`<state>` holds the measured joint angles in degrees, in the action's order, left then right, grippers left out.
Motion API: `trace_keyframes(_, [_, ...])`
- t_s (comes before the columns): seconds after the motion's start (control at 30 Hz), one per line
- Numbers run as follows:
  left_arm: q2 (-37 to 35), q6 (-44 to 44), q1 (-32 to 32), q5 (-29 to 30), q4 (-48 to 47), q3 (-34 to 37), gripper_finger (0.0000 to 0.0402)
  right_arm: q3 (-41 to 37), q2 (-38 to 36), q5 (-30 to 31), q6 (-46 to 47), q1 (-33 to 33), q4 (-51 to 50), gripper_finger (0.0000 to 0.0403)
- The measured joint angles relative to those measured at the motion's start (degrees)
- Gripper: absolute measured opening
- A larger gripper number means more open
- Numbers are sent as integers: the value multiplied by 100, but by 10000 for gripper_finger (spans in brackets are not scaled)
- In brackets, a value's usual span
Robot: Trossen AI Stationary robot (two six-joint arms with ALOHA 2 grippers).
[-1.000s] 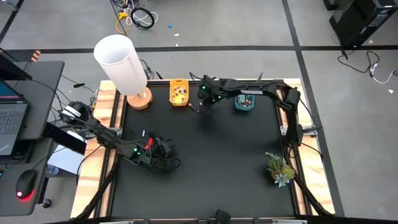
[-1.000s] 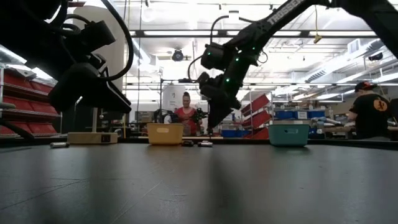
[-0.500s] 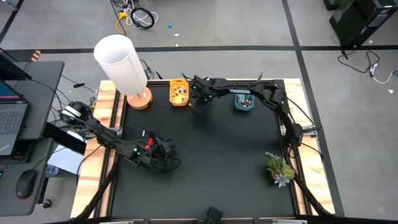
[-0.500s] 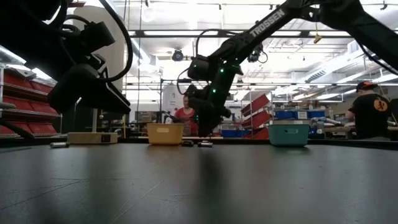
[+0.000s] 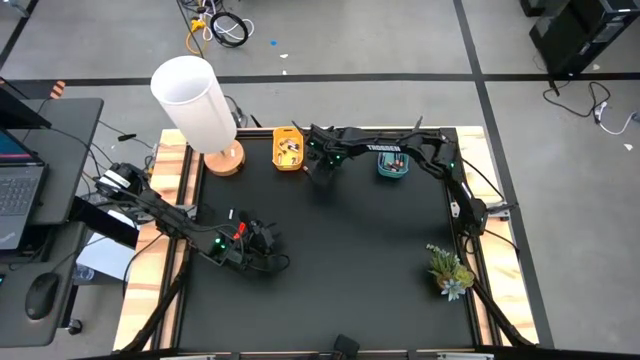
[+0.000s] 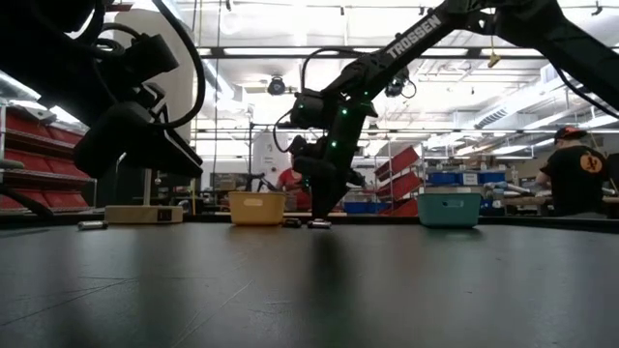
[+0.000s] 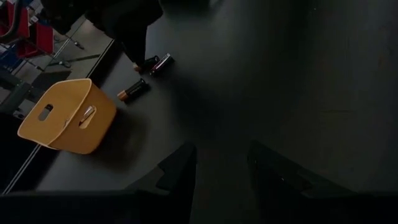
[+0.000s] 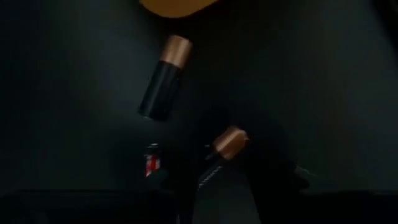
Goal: Sort batteries
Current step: Put the black battery into the blue bin
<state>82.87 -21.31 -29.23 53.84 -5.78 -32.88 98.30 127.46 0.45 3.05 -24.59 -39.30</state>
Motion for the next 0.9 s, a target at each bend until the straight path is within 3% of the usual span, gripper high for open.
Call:
trace_keyframes(0.63, [0, 5, 0, -2, 2, 0, 147, -4, -200, 39, 8, 304, -891, 135])
trace_keyframes(0.9, [0, 40, 0, 0, 23, 0, 147, -108, -350, 253, -48, 959, -994, 133])
